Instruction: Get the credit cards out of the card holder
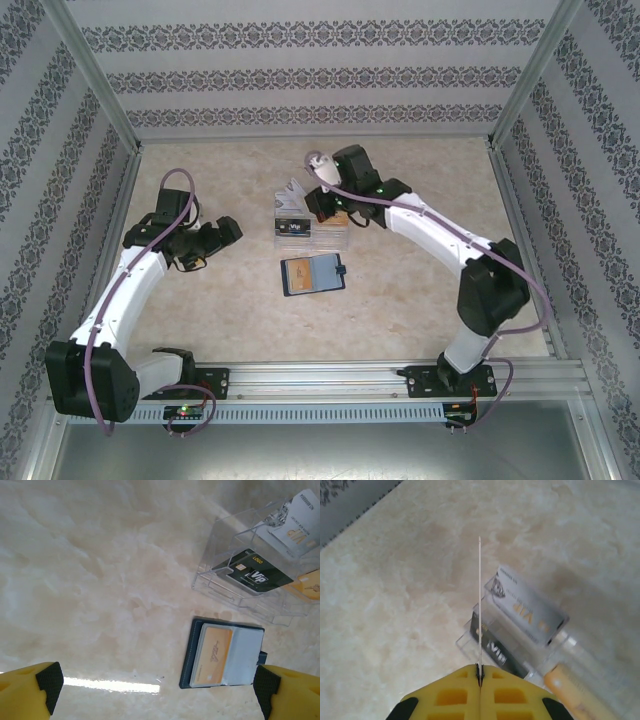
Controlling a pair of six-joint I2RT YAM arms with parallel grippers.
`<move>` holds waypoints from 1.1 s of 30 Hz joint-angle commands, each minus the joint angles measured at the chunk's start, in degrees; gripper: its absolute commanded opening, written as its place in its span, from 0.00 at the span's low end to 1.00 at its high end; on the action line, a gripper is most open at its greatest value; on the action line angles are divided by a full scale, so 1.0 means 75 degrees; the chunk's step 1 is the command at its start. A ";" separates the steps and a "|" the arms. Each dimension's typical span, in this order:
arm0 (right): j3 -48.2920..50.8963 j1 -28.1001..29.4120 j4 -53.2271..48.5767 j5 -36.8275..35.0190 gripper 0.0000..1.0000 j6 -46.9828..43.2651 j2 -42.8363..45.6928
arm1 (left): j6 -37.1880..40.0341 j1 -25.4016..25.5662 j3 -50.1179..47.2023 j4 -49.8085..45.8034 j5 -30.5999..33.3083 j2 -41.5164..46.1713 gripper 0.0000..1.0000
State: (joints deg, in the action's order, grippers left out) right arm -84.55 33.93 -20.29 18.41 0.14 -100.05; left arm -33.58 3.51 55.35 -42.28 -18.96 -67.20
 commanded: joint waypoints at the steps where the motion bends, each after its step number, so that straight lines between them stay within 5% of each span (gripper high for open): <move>1: -0.0643 0.0103 -0.0399 0.0005 0.00 -0.1793 -0.0431 | 0.0563 -0.0094 -0.0094 -0.0116 0.0015 0.0027 0.99; 13: -0.2646 0.0008 -0.0962 0.0564 0.00 -0.3769 -0.2150 | 0.0820 -0.0116 0.0035 -0.0299 0.0541 -0.0518 0.99; 33: -0.3468 -0.0411 -0.2306 0.0575 0.00 -0.5468 -0.3039 | 0.0802 -0.0116 -0.0009 -0.0234 0.0060 -0.0958 0.99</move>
State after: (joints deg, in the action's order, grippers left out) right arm -108.40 30.87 -35.38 22.94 -38.24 -121.49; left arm -28.67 3.25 55.09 -42.59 -17.26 -74.28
